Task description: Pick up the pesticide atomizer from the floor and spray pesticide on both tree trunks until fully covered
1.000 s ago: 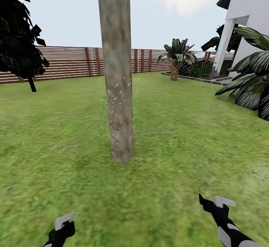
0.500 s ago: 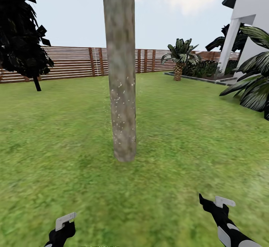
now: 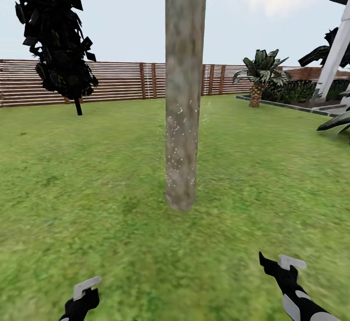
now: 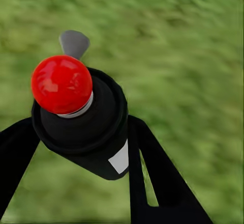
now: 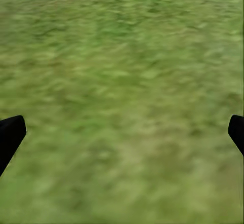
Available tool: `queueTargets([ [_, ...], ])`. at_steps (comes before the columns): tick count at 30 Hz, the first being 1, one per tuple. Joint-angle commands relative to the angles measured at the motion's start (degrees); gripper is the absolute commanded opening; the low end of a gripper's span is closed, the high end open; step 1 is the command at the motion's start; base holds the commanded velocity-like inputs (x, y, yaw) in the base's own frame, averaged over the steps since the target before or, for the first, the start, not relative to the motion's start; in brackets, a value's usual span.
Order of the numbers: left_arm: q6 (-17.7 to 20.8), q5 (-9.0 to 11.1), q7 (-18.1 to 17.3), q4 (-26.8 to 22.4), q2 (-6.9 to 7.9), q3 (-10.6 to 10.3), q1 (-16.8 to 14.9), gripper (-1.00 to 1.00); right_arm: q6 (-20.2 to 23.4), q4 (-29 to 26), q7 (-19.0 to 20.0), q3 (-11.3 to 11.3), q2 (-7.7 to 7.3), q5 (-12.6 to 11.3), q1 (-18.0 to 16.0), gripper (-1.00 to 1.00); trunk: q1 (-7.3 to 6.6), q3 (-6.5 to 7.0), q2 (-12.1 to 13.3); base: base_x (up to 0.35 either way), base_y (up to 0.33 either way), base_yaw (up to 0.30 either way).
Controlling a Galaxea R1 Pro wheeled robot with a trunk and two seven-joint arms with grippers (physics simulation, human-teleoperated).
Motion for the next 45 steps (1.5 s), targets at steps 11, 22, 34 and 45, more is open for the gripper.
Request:
queueTargets([
  [11, -0.08, 0.60, -0.20, -0.01, -0.08, -0.35, -0.02, -1.00, -0.19, -0.01, 0.55, -0.41, -0.01, -0.39, -0.03, 1.00, -0.01, -0.04, -0.02, 0.000, 0.000, 0.135],
  [22, -0.08, 0.61, -0.20, -0.08, -0.51, -0.35, 0.31, -1.00, -0.19, 0.03, 0.55, -0.44, -0.01, -0.41, -0.03, 1.00, -0.01, -0.04, -0.02, -0.173, 0.097, 0.282],
  [34, -0.08, 0.61, -0.20, -0.01, -0.75, -0.35, 0.33, -1.00, -0.19, 0.06, 0.55, -0.41, 0.00, -0.32, -0.03, 1.00, -0.01, -0.04, -0.02, -0.269, 0.148, 0.284],
  [45, -0.08, 0.61, -0.20, -0.03, -0.78, -0.35, 0.42, -1.00, -0.19, 0.06, 0.54, -0.39, 0.03, -0.32, -0.03, 1.00, -0.01, 0.15, -0.02, -0.213, 0.087, 0.284],
])
